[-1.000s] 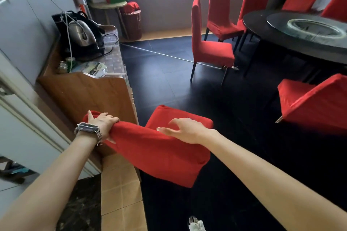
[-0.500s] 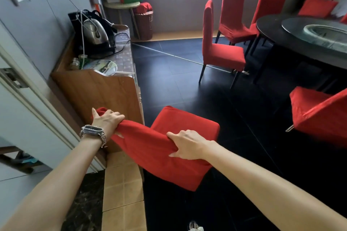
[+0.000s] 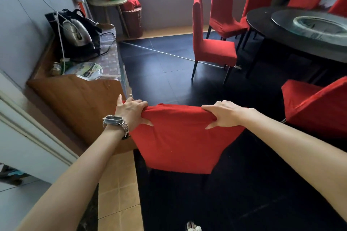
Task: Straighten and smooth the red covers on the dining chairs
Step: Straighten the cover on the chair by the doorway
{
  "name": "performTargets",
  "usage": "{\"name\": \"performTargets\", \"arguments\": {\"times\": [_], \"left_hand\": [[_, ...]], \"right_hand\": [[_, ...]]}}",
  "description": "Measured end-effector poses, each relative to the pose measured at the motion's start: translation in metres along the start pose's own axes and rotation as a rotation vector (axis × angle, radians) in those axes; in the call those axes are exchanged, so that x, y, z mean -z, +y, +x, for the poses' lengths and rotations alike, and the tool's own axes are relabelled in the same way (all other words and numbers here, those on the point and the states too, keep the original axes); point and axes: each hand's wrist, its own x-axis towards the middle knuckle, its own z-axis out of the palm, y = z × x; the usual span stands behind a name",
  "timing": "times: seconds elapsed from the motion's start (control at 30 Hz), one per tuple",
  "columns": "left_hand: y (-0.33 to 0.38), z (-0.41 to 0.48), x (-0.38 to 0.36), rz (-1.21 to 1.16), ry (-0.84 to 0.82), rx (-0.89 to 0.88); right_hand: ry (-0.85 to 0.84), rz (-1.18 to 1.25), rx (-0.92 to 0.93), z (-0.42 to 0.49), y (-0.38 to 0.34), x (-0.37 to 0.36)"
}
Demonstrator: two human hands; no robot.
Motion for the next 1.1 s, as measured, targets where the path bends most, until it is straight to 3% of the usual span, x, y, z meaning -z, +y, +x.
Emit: {"name": "performTargets", "arguments": {"times": [0.23, 0.7, 0.93, 1.1], "left_hand": [[0.044, -0.014, -0.025, 0.014, 0.022, -0.050], [0.054, -0.037, -0.034, -0.017, -0.079, -0.079], [0.038, -0.040, -0.034, 0.016, -0.291, -0.074], [0.053, -0.042, -0.030, -0.024, -0.352, -0.174]], "right_hand": [[-0.047, -0.056, -0.037, -0.031, 0.035, -0.022], [-0.073, -0.025, -0.069, -0.059, 0.022, -0.042], [-0.427, 0.168, -0.330, -0.072, 0.049, -0.030], [-0.239, 0.040, -0.310, -0.102, 0.061, -0.058]]}}
